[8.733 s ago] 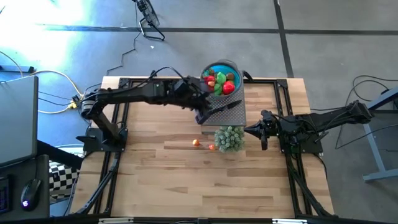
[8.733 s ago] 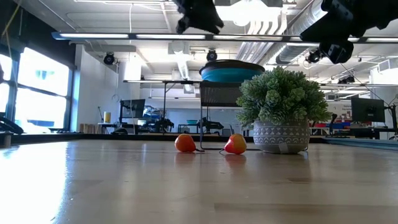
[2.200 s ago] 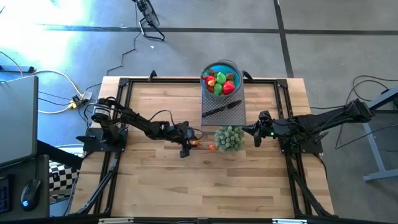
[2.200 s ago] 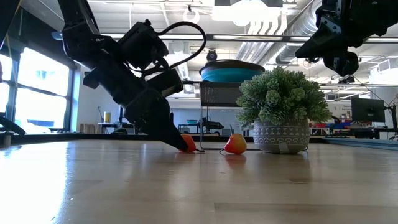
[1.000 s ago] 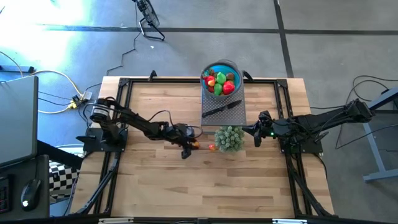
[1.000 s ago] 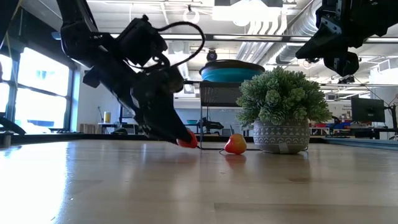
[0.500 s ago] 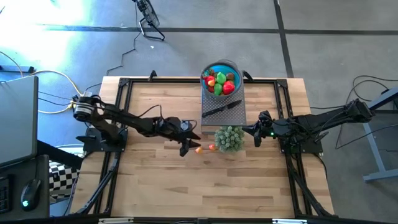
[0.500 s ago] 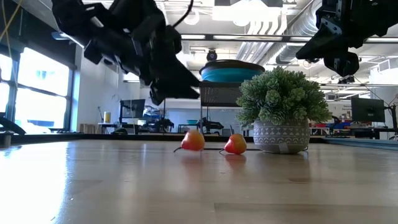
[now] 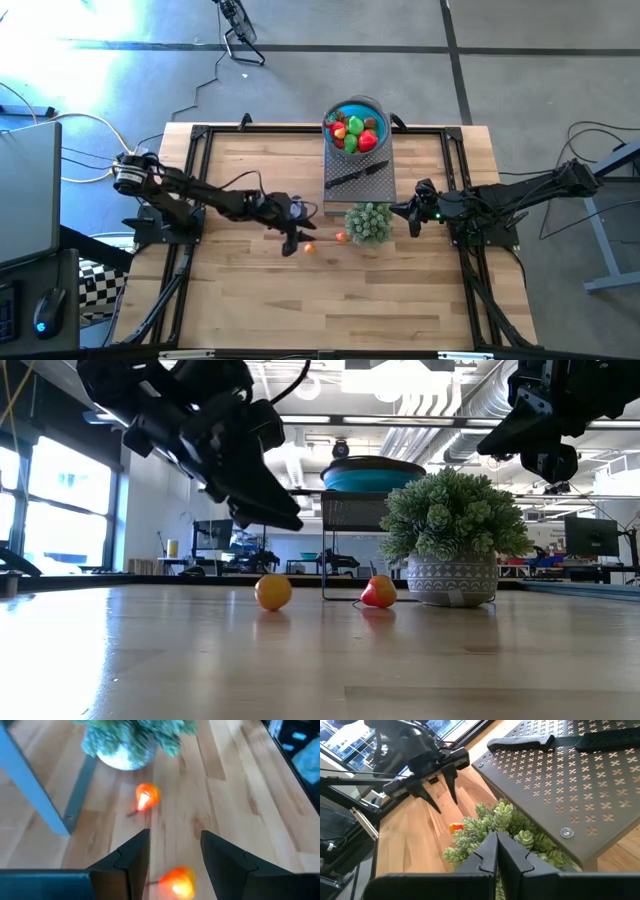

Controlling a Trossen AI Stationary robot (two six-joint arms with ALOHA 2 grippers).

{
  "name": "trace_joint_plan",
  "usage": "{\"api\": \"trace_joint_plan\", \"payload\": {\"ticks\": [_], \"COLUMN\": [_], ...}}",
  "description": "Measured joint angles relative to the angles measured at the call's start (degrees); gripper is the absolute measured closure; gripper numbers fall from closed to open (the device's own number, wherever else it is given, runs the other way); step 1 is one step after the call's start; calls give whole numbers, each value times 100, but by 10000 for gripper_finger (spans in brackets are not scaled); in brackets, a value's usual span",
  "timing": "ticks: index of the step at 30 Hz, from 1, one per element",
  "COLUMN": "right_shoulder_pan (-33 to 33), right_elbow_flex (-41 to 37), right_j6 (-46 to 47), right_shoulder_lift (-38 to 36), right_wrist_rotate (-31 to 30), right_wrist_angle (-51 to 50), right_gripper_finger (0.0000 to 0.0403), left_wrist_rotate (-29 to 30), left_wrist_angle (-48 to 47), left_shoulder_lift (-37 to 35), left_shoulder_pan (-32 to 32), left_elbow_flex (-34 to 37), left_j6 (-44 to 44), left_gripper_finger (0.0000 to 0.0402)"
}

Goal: Pick & Place Fruit
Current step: Put the orange pear in the blue strainer bowl

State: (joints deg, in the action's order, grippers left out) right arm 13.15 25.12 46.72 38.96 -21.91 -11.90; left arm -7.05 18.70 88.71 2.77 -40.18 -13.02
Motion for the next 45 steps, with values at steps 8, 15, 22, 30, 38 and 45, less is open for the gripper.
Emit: {"api": "trace_joint_plan", "payload": {"ticks": [8, 15, 22, 30, 38, 45], "right_shoulder_pan": [0, 0, 0, -1, -2, -2], "right_elbow_flex": [0, 0, 0, 0, 0, 0], "right_j6": [0, 0, -154, -188, -166, -151], "right_shoulder_lift": [1, 0, 1, 0, 0, 0], "right_wrist_rotate": [2, 0, -59, -302, -350, -350], "right_wrist_angle": [-2, 0, 0, 2, 4, 4], "right_gripper_finger": [400, 400, 400, 401, 401, 401], "left_wrist_rotate": [-8, -226, -250, -249, -331, -402], "left_wrist_angle": [-440, -520, -547, -715, -451, -841], "left_shoulder_lift": [0, -3, -57, -55, -55, -52], "left_shoulder_pan": [65, 104, 337, 401, 125, -148], "left_elbow_flex": [-2, -4, -33, -129, -129, -127], "left_j6": [-1389, -2961, -3714, -3851, -1464, 397], "left_gripper_finger": [232, 232, 232, 232, 232, 232]}}
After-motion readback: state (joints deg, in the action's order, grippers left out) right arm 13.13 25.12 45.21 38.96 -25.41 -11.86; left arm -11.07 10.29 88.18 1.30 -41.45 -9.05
